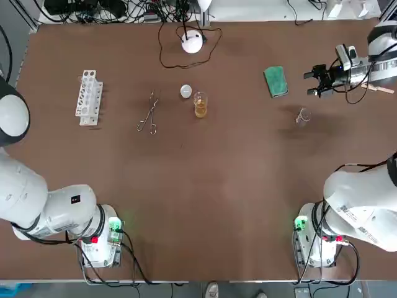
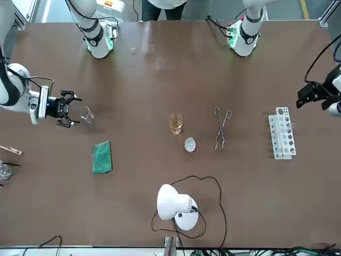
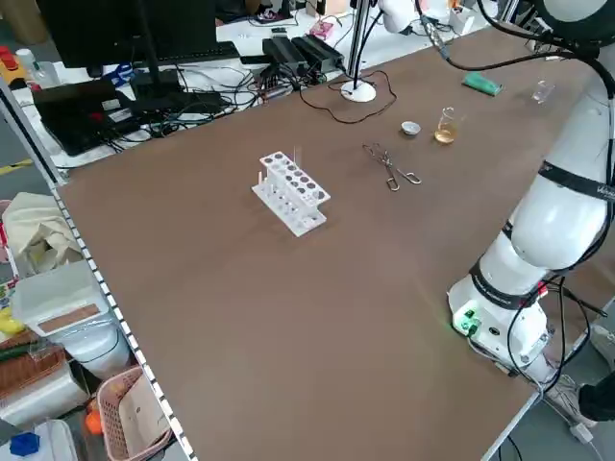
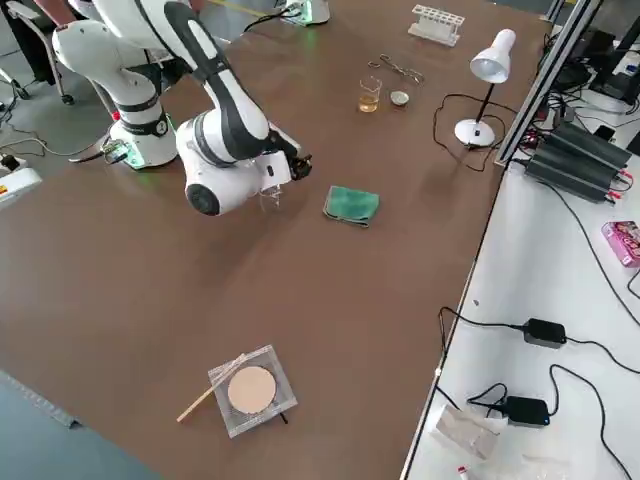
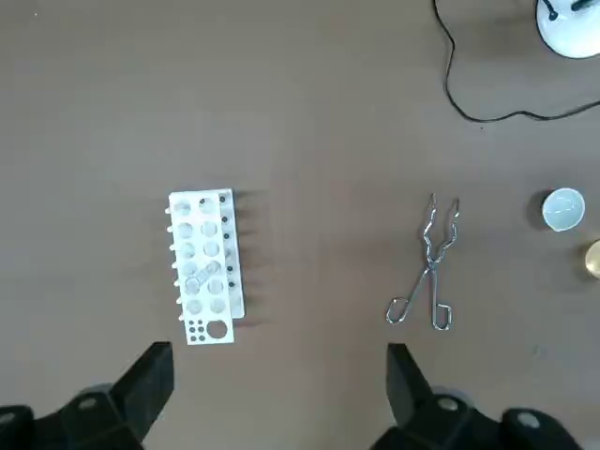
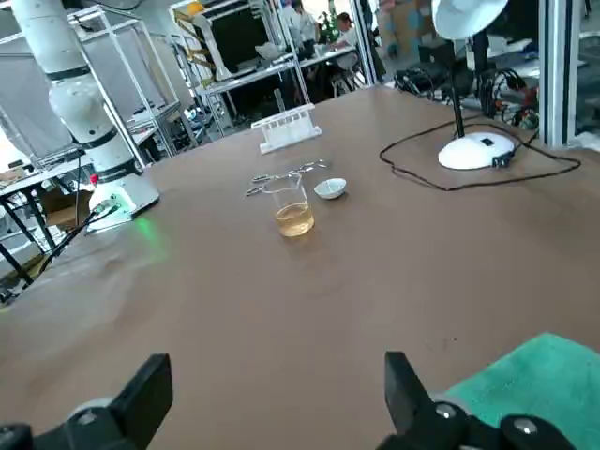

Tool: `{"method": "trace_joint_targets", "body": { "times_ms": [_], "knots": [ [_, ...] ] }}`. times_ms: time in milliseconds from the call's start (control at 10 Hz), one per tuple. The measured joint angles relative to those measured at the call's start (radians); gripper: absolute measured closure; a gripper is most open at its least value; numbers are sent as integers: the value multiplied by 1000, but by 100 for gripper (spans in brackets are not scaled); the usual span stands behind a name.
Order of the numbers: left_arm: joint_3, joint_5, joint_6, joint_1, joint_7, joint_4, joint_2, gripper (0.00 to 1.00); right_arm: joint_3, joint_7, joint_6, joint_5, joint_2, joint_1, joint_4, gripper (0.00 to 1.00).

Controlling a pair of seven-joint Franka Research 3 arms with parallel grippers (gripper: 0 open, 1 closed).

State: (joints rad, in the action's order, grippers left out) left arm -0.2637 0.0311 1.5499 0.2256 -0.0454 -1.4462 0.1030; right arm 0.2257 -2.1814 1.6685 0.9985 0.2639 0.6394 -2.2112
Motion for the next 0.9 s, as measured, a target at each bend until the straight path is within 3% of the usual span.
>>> {"method": "trace_joint_targets", "body": {
  "times_ms": [900],
  "knots": [
    [0, 0, 0, 9, 0, 0, 0, 0, 2, 521, 138, 34, -230, -206, 2, 0]
  ]
}}
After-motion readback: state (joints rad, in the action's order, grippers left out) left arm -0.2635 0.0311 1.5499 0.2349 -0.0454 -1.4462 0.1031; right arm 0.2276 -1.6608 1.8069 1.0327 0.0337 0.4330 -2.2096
